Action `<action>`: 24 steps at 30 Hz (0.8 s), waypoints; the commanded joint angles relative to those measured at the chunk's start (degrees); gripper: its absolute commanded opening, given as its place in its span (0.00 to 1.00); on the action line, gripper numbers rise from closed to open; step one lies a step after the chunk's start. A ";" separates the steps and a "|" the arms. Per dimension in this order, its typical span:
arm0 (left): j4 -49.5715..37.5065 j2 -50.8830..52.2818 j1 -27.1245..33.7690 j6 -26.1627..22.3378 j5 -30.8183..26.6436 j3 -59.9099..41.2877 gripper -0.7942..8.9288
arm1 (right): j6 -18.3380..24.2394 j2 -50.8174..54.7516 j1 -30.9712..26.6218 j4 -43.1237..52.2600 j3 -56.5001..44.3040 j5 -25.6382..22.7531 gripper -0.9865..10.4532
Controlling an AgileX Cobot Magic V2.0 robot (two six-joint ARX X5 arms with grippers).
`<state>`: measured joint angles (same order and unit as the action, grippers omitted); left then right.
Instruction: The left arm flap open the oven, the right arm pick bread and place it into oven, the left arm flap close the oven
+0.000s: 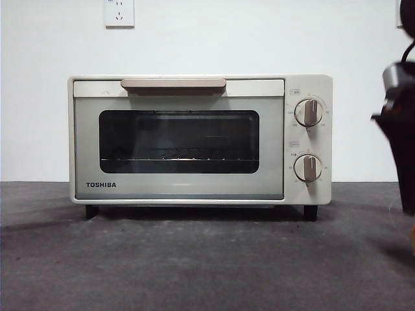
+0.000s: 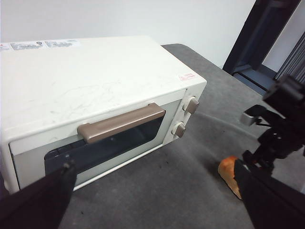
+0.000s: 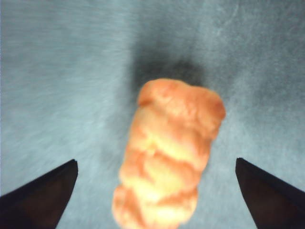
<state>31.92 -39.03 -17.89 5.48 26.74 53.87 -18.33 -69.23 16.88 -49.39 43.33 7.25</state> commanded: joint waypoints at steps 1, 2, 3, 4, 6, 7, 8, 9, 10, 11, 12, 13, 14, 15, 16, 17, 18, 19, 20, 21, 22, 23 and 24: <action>-0.13 -0.28 -0.52 0.11 -0.17 1.14 0.63 | -0.74 -3.04 0.31 1.42 0.13 -0.76 0.56; -0.13 -0.26 -0.68 0.11 -0.17 1.14 0.63 | -0.74 -3.89 0.28 1.81 0.13 -0.94 0.56; -0.13 -0.26 -0.85 0.11 -0.17 1.14 0.63 | -0.72 -5.01 0.31 2.32 0.13 -1.27 0.56; -0.13 -0.26 -1.03 0.11 -0.17 1.14 0.63 | -0.72 -5.95 0.28 2.69 0.13 -1.29 0.56; -0.13 -0.26 -1.40 0.09 -0.17 1.14 0.63 | -0.74 -7.63 0.28 3.13 0.13 -1.27 0.56; -0.13 -0.26 -1.60 0.09 -0.17 1.14 0.63 | -0.74 -8.50 0.28 3.28 0.13 -1.22 0.55; -0.13 -0.26 -1.75 0.09 -0.17 1.14 0.63 | -0.72 -9.20 0.28 3.39 0.13 -1.25 0.53; -0.13 -0.28 -1.92 0.07 -0.17 1.14 0.63 | -0.70 -9.94 0.28 3.52 0.13 -1.27 0.50; -0.11 -0.26 -2.08 -0.04 -0.17 1.14 0.63 | -0.70 -10.56 0.28 3.67 0.13 -1.27 0.47; -0.11 -0.26 -2.16 -0.09 -0.17 1.14 0.63 | -0.70 -10.97 0.28 3.82 0.13 -1.22 0.44; -0.11 -0.28 -2.25 -0.09 -0.20 1.14 0.63 | -0.70 -11.47 0.28 4.11 0.13 -1.22 0.42; -0.11 -0.28 -2.38 -0.11 -0.20 1.14 0.63 | -0.70 -11.82 0.28 4.35 0.13 -1.22 0.39; -0.11 -0.28 -2.45 -0.11 -0.20 1.14 0.63 | -0.70 -12.07 0.28 4.46 0.13 -1.22 0.36; -0.09 -0.28 -2.49 -0.11 -0.20 1.14 0.63 | -0.72 -12.09 0.28 4.42 0.13 -1.20 0.32; -0.04 -0.28 -2.49 -0.11 -0.20 1.14 0.63 | -0.70 -12.07 0.31 4.42 0.13 -1.20 0.27; 0.02 -0.28 -2.49 -0.11 -0.20 1.14 0.63 | -0.70 -11.96 0.28 4.37 0.13 -1.20 0.24; 0.07 -0.28 -2.49 -0.11 -0.20 1.14 0.63 | -0.68 -11.82 0.28 4.31 0.15 -1.20 0.21; 0.11 -0.28 -2.49 -0.11 -0.20 1.14 0.63 | -0.70 -11.54 0.28 4.09 0.17 -1.11 0.19; 0.13 -0.28 -2.49 -0.11 -0.20 1.14 0.63 | -0.70 -11.32 0.28 3.93 0.17 -1.09 0.19; 0.15 -0.28 -2.49 -0.09 -0.20 1.14 0.63 | -0.70 -10.67 0.28 3.48 0.17 -1.05 0.19; 0.24 -0.28 -2.49 -0.07 -0.33 1.14 0.62 | -0.72 -9.77 0.28 2.97 0.20 -0.87 0.18; 0.31 -0.35 -2.49 0.11 -0.74 1.14 0.61 | -0.72 -8.96 0.28 2.60 0.20 -0.48 0.18; 0.52 -0.52 -2.49 0.13 -1.29 1.14 0.58 | -0.74 -7.58 0.28 1.99 0.20 0.55 0.18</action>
<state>32.77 -39.07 -20.08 5.48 25.67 53.87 -18.48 -77.28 16.86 -47.24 43.33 7.25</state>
